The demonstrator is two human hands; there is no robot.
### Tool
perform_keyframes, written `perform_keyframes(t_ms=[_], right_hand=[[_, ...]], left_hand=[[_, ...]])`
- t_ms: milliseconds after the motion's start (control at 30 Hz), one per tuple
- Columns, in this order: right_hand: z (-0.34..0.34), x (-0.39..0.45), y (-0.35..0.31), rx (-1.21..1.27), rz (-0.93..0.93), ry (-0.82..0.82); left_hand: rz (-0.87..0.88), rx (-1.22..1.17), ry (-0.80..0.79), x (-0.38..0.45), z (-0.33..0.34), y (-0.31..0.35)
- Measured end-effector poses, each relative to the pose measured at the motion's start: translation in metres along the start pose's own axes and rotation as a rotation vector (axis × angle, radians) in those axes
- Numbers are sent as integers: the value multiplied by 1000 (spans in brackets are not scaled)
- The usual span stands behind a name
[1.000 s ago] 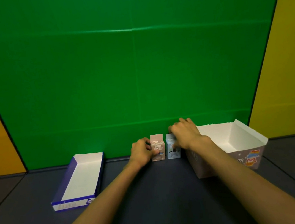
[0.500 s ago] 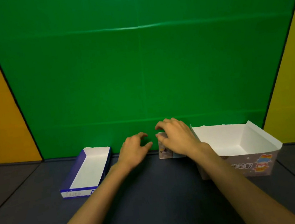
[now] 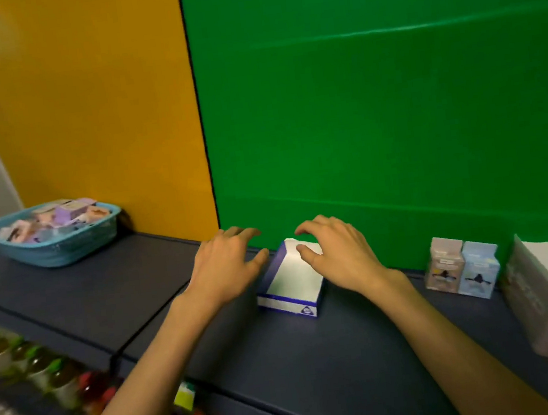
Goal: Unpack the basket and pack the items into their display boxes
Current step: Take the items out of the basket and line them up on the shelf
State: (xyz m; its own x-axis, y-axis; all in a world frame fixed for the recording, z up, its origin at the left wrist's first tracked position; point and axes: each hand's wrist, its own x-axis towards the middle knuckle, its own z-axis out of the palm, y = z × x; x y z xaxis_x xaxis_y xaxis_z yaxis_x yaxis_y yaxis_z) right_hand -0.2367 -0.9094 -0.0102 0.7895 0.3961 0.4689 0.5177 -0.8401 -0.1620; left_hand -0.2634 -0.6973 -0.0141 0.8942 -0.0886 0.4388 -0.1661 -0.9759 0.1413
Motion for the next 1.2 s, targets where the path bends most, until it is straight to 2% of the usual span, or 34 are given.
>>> perform_keyframes(t_ms=[333,600,967,1200], right_hand=[[67,55,-161,62,-86,-44],[117,99,-275,61,-80,-47],[178,185,-362,52,-57,-36],[225,264,-395,87,-23,18]], left_hand=[[-92,78,-44,-59,-58,-170],[-149,82,-55,-91,-93,-303],[-202,92,-36,-79,-103,-441],[-182,99,-50,-26,-102,-531]])
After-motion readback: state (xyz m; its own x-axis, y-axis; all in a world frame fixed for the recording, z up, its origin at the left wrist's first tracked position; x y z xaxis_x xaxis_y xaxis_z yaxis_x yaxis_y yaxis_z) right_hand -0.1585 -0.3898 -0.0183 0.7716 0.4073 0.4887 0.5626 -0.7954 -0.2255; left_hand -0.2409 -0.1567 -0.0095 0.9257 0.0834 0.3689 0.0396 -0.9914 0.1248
